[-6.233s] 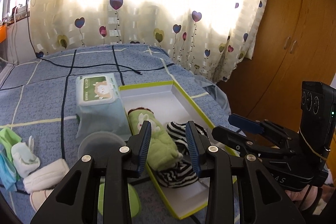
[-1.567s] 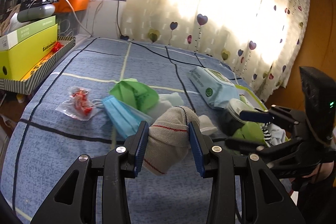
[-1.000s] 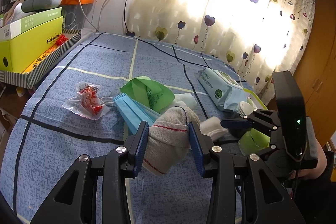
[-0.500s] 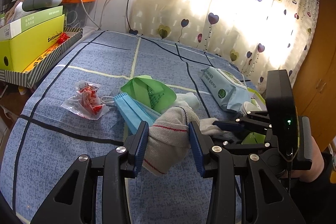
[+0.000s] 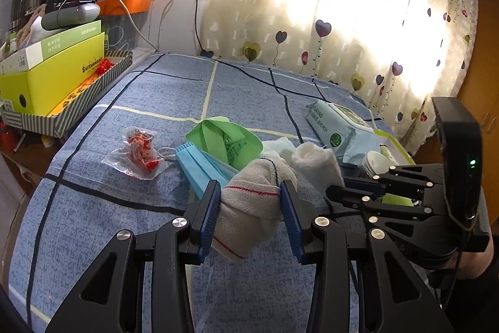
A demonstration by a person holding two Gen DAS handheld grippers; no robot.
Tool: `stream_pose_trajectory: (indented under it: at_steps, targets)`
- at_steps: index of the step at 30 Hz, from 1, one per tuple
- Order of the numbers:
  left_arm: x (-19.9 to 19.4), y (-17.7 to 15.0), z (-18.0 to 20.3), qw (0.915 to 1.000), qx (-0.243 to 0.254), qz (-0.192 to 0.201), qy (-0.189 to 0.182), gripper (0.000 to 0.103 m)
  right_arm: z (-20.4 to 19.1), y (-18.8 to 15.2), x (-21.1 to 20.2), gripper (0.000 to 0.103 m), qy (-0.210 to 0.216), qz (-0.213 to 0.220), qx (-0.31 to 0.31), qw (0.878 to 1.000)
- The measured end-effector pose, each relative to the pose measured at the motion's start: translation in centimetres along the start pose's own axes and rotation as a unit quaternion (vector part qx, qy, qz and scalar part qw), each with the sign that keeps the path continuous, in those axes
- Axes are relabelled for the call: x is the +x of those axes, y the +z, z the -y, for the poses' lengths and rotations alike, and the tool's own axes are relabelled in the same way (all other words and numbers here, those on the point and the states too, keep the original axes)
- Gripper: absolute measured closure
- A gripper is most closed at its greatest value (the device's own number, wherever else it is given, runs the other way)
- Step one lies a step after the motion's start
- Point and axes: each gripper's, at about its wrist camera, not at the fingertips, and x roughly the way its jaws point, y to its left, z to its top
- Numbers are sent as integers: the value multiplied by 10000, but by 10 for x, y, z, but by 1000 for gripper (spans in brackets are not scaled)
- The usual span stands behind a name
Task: Organize soft objects
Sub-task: 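Grasp the rolled white cloth with the right gripper while the left holds the sock, then carry the rolled sock and white cloth toward the box with both grippers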
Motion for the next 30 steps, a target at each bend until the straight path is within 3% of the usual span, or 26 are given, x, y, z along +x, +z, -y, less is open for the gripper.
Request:
stream_pose_trajectory:
  at_steps: [17, 30]
  targets:
    - [-13, 0, 17, 9987, -10, 114, 505, 63, 1, -10, -42, 92, 386, 579, 348, 9970]
    - [-21, 4, 42, 9985, 128, 196, 496, 63, 11, -21, -71, 92, 416, 905, 531, 9936]
